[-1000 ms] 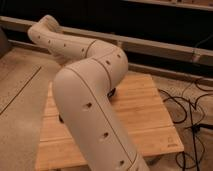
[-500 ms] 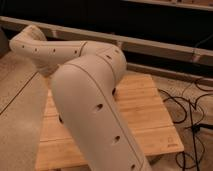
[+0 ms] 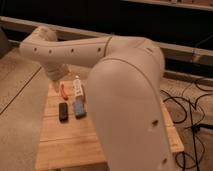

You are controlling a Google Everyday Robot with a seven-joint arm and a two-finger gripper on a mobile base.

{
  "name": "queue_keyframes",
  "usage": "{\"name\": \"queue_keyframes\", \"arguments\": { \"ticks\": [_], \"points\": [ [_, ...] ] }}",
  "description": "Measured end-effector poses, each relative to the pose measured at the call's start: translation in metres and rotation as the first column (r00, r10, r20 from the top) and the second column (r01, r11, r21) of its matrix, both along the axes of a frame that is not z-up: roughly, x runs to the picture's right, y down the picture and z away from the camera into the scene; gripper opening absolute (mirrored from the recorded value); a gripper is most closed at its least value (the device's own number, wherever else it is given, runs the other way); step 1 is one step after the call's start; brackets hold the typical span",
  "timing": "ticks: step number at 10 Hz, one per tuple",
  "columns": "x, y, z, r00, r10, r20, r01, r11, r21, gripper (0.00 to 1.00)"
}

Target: Move the arm in a circular motion

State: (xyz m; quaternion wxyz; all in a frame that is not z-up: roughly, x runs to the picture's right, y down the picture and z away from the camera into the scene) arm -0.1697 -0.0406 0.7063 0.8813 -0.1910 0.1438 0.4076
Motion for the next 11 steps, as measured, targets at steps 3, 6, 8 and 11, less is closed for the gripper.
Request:
{"name": "queue_keyframes", "arguments": {
  "ticks": [3,6,8,11],
  "points": [
    [0.072,-0.056,0.001,0.979,0.172,-0.109,-0.161,0.9823,0.095,0.65],
    [0.092,-0.106,0.038,0.951,0.251,-0.179,-0.228,0.9639,0.137,0.65],
    [0.071,-0.124,0.07,0.956,0.231,-0.181,-0.21,0.9691,0.13,0.65],
    [0.009,-0.119,0.101,0.984,0.123,-0.128,-0.113,0.9904,0.08,0.65]
  ]
}}
